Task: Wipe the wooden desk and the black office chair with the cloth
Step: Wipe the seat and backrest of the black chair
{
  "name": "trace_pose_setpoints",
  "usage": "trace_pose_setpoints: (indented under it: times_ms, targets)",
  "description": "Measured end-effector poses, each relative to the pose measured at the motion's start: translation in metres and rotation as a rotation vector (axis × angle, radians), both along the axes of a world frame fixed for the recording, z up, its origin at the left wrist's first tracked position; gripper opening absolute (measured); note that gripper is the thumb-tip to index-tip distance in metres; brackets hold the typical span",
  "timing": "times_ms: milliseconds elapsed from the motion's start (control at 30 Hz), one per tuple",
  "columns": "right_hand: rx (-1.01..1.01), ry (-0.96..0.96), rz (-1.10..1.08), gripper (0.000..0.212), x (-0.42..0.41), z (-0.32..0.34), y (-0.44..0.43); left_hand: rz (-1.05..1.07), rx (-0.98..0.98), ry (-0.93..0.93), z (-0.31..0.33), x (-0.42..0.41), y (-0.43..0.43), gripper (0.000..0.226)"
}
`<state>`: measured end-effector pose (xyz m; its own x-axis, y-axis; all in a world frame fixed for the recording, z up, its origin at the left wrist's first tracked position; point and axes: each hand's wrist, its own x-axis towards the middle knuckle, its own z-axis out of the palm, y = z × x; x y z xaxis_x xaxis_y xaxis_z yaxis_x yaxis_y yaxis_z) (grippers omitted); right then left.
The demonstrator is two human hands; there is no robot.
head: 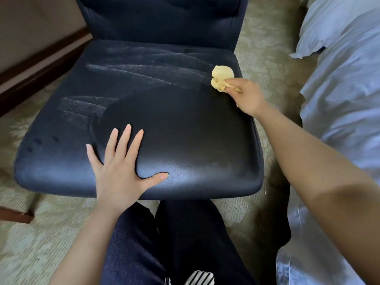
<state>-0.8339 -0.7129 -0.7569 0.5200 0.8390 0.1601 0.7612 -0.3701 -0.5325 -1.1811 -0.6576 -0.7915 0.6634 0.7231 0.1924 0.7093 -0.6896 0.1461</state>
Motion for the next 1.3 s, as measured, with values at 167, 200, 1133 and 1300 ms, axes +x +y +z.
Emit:
trace_pose_setpoints:
  times_ms: [167, 200, 1133, 1300]
  targets:
    - [0.081, -0.044, -0.013, 0.029, -0.041, -0.005, -0.04, -0.005, -0.001, -0.003, 0.001, -0.002, 0.001, 0.105]
    - [0.11, -0.044, -0.037, 0.029, -0.052, -0.006, -0.052, -0.009, -0.004, 0.0, 0.001, -0.001, 0.001, 0.106]
    - [-0.173, -0.114, -0.078, 0.036, -0.022, 0.013, 0.01, -0.014, 0.017, 0.012, -0.002, 0.008, -0.009, 0.107]
    - [-0.218, -0.129, -0.258, 0.046, -0.029, 0.015, 0.047, 0.04, 0.021, 0.008, 0.0, 0.026, -0.027, 0.104]
